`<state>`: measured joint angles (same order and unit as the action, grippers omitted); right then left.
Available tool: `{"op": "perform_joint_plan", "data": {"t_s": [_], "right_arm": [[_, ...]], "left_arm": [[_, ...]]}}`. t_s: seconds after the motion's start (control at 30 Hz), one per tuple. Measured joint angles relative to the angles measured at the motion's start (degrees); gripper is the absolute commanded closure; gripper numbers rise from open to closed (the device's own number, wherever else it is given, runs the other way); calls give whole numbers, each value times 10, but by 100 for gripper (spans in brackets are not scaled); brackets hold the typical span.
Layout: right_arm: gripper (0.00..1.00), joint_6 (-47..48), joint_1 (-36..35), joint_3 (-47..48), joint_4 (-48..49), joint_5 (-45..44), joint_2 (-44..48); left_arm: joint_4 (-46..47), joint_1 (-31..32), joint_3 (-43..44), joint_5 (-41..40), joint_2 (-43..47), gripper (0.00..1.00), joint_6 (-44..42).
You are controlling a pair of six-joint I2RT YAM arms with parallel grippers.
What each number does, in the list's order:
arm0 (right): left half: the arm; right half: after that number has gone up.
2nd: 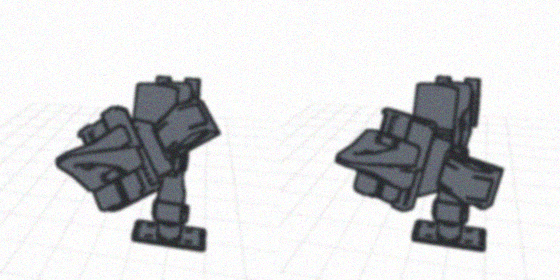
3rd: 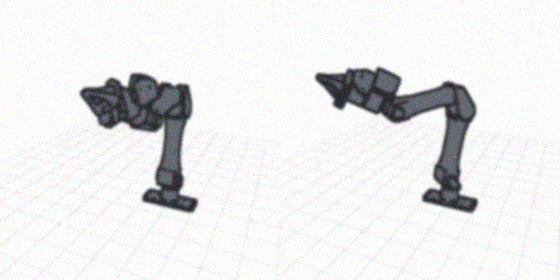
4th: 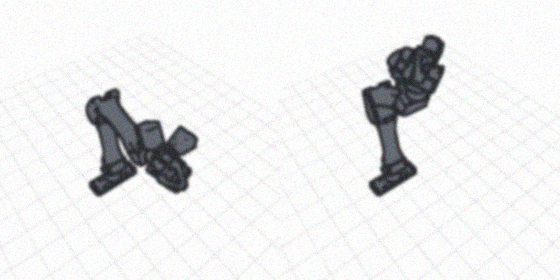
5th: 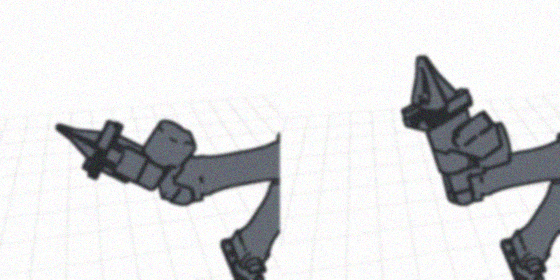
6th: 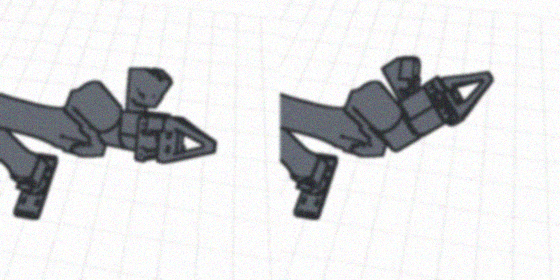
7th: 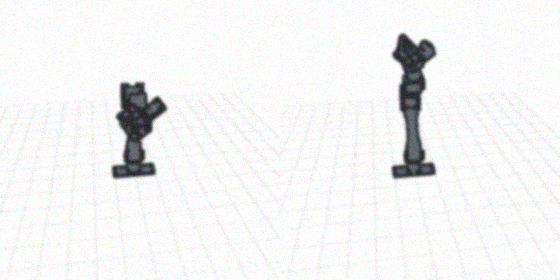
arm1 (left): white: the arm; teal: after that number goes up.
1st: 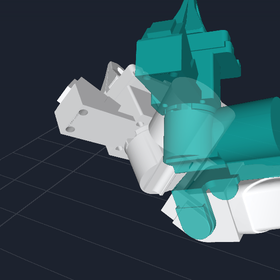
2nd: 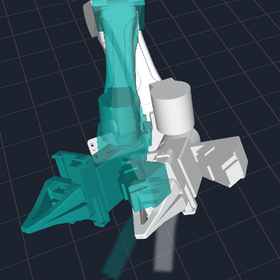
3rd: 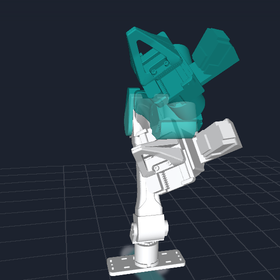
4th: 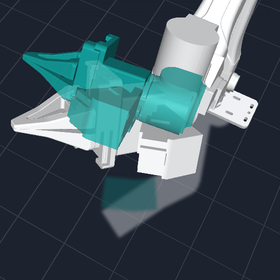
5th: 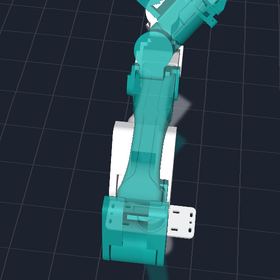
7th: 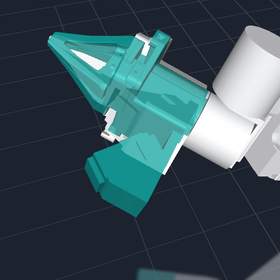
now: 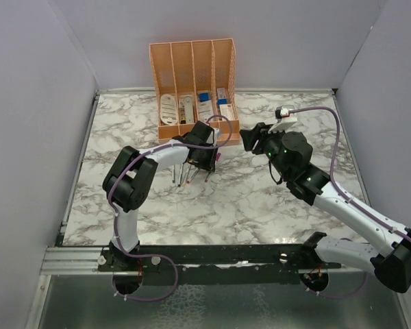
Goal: Insert the pens into the pen caps
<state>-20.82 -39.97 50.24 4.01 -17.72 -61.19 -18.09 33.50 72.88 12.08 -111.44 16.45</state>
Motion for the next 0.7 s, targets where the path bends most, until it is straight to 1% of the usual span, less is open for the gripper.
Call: {"op": "perform_joint_plan", "data": {"t_s": [0.1, 0.33, 0.4, 0.57, 0.63, 0.7], "right_arm": [[53, 0, 0, 0, -5, 0, -1], [52, 0, 0, 0, -6, -1, -2], [50, -1, 0, 0, -7, -5, -2], [46, -15, 5, 0, -28, -40, -7], [45, -24, 19, -1, -40, -43, -11], [45, -37, 53, -10, -48, -40, -12]], "left_arm": [[4, 0, 4, -2, -2, 65, 4], [4, 1, 2, -2, 3, 63, 11], [0, 1, -4, -5, 11, 63, 15], [-13, 1, -10, -14, 61, 62, 25], [-13, 1, -10, -19, 92, 62, 29], [-13, 1, -12, -31, 126, 61, 32]]}}
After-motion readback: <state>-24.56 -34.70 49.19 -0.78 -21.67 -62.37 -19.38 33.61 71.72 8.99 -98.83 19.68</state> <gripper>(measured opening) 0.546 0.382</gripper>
